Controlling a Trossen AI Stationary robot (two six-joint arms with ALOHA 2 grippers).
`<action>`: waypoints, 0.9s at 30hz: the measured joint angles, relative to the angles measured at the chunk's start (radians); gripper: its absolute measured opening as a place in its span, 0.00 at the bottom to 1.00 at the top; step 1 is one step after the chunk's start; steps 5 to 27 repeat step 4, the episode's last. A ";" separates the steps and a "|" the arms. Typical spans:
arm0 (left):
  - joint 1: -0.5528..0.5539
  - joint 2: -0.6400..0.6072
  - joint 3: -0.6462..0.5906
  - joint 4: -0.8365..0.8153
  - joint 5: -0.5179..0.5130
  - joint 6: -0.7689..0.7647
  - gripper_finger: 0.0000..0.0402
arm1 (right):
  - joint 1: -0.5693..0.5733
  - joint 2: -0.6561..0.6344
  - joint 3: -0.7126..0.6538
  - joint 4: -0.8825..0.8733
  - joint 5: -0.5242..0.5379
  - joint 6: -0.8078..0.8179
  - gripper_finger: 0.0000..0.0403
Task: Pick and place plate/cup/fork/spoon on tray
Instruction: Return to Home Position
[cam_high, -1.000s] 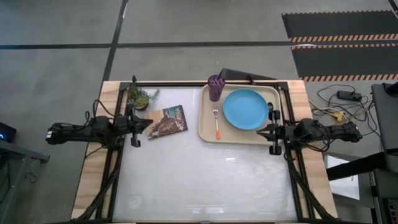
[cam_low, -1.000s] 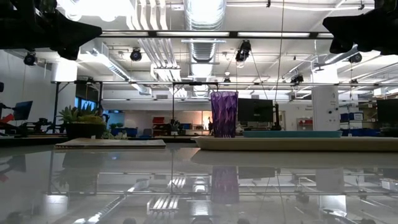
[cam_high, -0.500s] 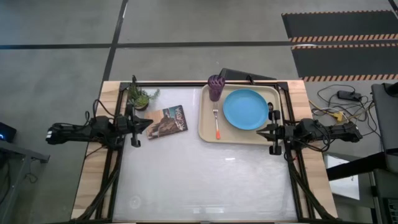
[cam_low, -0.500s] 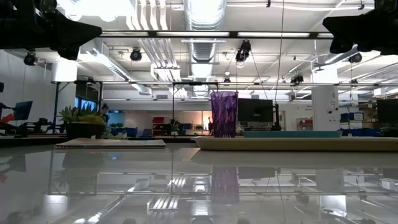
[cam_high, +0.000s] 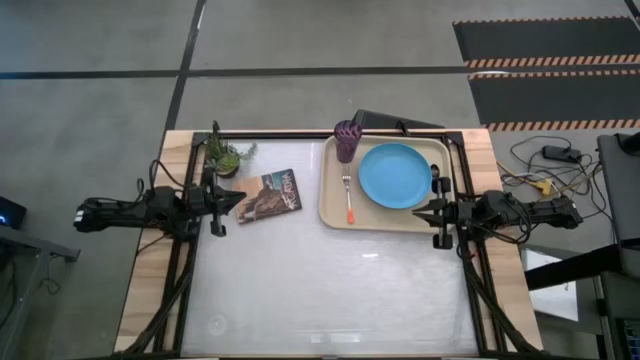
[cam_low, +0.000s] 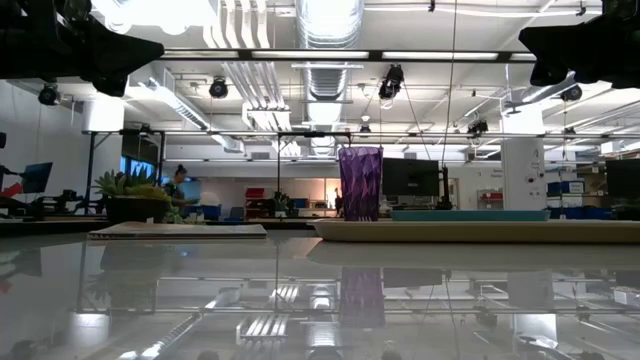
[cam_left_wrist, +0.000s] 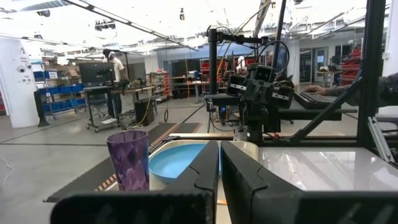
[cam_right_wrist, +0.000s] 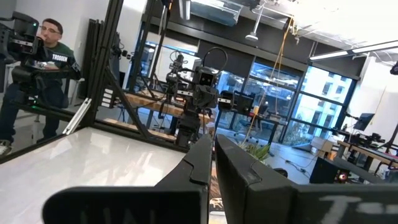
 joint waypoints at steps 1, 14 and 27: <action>0.000 0.000 0.000 0.000 0.000 0.000 0.00 | 0.000 0.000 0.000 0.000 0.000 0.000 0.02; 0.000 0.000 0.000 0.000 0.000 0.000 0.00 | 0.000 0.000 0.000 0.000 0.000 0.000 0.02; 0.000 0.000 0.000 0.000 0.000 0.000 0.00 | 0.000 0.000 0.000 0.000 0.000 0.000 0.02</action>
